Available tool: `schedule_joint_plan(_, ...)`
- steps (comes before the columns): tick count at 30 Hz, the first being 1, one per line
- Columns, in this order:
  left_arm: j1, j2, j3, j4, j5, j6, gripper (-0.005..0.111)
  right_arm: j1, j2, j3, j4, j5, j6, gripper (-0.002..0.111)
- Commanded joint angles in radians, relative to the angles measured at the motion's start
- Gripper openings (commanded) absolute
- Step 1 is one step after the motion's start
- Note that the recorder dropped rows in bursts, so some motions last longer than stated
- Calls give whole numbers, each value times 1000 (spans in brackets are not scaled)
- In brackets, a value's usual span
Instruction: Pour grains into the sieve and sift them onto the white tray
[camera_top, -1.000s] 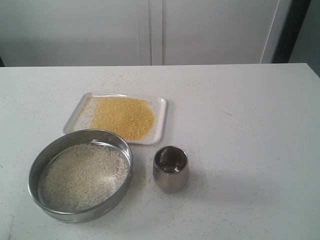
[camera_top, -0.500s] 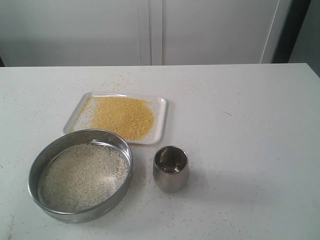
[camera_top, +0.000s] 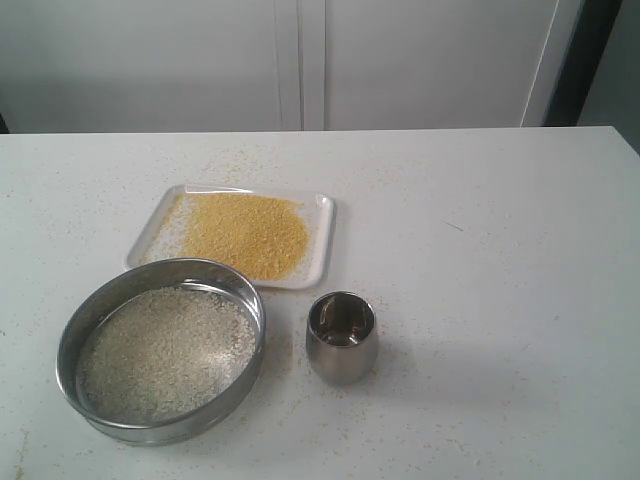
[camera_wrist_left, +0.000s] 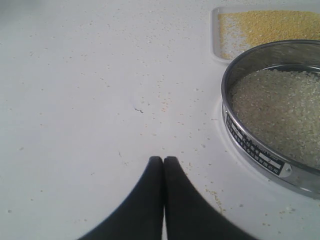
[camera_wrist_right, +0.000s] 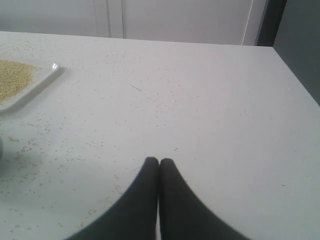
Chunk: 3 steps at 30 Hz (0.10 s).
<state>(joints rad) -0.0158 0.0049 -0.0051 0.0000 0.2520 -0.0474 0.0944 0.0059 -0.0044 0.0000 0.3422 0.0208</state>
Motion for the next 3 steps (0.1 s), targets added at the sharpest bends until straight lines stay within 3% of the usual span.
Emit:
schedule_joint_plan(1,3,-5,5,-9,-3,0,0,5,-6,4,-8,-2,2,0)
schedule_joint_plan(3,3,-5,5,-9,-3,0,0,5,-6,4,-8,-2,2,0)
